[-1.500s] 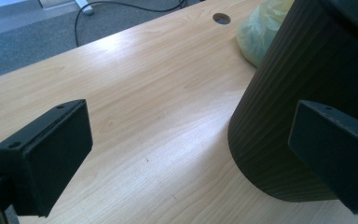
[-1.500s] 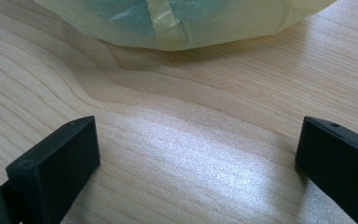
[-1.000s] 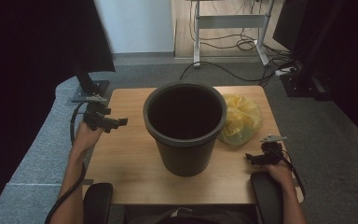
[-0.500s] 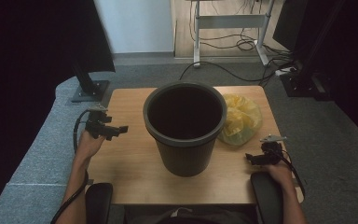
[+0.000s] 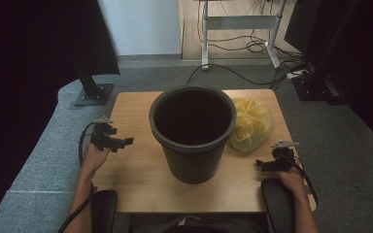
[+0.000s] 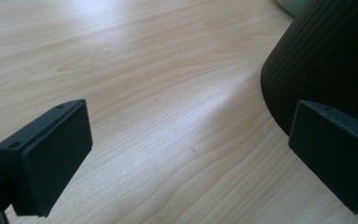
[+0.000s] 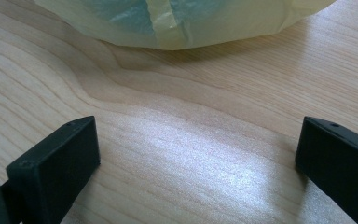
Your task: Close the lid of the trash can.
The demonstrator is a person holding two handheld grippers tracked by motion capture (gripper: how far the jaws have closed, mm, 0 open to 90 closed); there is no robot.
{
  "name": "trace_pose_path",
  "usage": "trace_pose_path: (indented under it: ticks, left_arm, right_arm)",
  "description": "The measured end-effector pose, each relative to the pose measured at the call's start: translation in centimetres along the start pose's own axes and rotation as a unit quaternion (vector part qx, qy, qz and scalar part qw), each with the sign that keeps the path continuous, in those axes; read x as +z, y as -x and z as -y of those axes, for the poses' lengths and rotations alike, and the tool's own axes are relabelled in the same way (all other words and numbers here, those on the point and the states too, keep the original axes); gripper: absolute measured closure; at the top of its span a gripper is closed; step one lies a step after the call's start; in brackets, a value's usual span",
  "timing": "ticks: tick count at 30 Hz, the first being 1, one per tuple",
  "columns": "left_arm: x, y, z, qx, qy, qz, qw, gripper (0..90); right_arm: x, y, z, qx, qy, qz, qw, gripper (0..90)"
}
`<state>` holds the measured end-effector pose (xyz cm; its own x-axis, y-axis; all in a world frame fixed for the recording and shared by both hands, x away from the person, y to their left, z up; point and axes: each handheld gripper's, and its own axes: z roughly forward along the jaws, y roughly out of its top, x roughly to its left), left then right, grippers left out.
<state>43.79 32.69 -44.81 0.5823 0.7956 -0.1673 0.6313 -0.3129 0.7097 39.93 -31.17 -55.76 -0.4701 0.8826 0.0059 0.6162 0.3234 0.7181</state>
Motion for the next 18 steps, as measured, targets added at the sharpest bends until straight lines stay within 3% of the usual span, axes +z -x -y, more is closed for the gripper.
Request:
trace_pose_path:
  ticks: [8, 18]
  left_arm:
    - [1.4, -0.3, 1.5, -0.005, -0.006, 0.006, 1.0000, 0.0]
    - [3.0, -0.6, 3.4, -0.008, -0.017, -0.003, 0.9998, 0.0]
  right_arm:
    - [0.0, 0.0, 0.0, 0.000, 0.000, 0.000, 1.0000, 0.0]
    - [0.0, 0.0, 0.0, 0.000, 0.000, 0.000, 1.0000, 0.0]
